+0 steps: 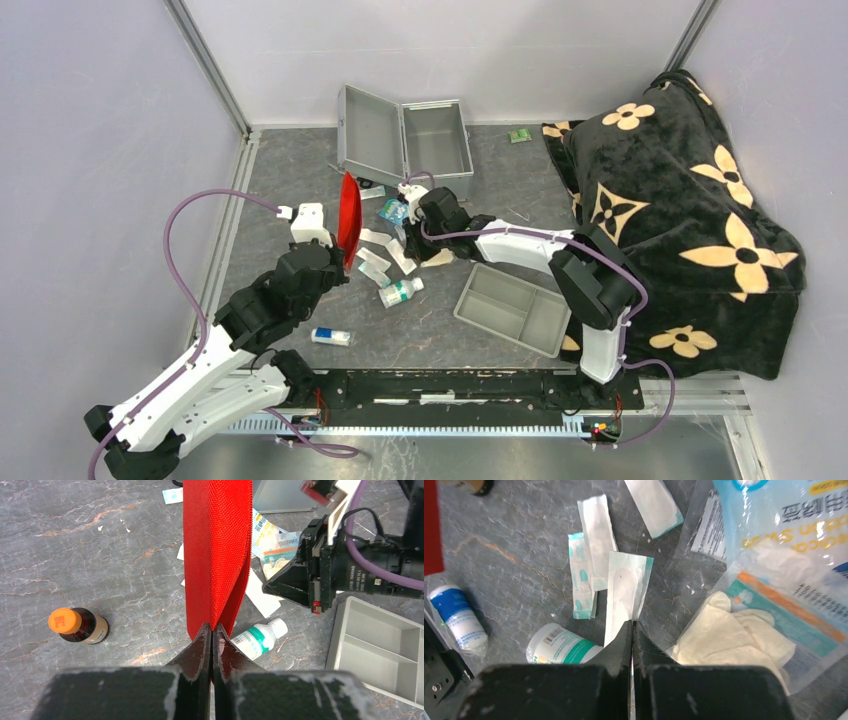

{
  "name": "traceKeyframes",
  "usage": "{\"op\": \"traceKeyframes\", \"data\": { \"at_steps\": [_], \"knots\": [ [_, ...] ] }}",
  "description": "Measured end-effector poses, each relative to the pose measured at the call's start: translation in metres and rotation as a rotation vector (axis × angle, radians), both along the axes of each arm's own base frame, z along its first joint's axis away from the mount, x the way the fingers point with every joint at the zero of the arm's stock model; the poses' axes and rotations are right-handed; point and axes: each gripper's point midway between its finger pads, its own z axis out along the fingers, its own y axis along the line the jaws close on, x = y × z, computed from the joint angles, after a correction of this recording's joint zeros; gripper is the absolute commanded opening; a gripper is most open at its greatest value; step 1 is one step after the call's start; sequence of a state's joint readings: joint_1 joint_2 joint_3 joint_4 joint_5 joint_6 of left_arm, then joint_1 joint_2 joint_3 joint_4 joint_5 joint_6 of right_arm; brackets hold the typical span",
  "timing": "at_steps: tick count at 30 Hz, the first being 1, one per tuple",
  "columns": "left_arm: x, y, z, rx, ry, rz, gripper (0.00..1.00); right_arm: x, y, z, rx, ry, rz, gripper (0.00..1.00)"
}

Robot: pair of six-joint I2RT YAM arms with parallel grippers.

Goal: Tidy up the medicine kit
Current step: Pick up the medical item at the center of the board.

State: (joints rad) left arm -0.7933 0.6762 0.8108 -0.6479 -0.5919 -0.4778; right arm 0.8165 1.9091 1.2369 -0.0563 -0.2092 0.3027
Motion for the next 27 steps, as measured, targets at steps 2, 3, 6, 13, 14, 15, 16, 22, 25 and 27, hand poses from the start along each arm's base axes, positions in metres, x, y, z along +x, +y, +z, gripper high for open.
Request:
{"op": "traceKeyframes", "data": {
  "at_steps": [2,3,6,13,14,15,16,22,25,27],
  "knots": [
    [0.000,0.000,0.000,0.000,0.000,0.000,0.02,0.003,0.000,0.009,0.011,-0.023,-0.010,0.00],
    [0.000,0.000,0.000,0.000,0.000,0.000,0.02,0.005,-0.001,0.012,0.013,-0.036,-0.020,0.00],
    [0.000,0.000,0.000,0.000,0.000,0.000,0.02,0.010,-0.005,0.021,0.011,-0.065,-0.044,0.00],
    [0.000,-0.001,-0.001,0.003,0.005,-0.002,0.02,0.011,-0.029,0.035,0.005,-0.105,-0.117,0.00],
    [0.000,-0.002,-0.001,0.000,0.005,-0.006,0.02,0.009,-0.033,0.037,0.010,-0.102,-0.132,0.00],
    [0.000,-0.004,0.000,-0.008,0.005,-0.017,0.02,0.007,-0.038,0.042,0.024,-0.097,-0.150,0.00],
    [-0.001,-0.005,0.000,-0.013,0.004,-0.023,0.02,0.005,-0.039,0.046,0.037,-0.095,-0.159,0.00],
    [-0.003,-0.017,0.001,-0.045,0.003,-0.086,0.02,-0.007,-0.038,0.089,0.203,-0.085,-0.195,0.00],
    [-0.005,-0.028,0.000,-0.054,0.012,-0.144,0.02,-0.014,-0.040,0.113,0.273,-0.129,-0.171,0.00],
    [-0.006,-0.038,-0.001,-0.069,0.021,-0.190,0.02,-0.019,-0.048,0.129,0.293,-0.195,-0.150,0.00]
  ]
}}
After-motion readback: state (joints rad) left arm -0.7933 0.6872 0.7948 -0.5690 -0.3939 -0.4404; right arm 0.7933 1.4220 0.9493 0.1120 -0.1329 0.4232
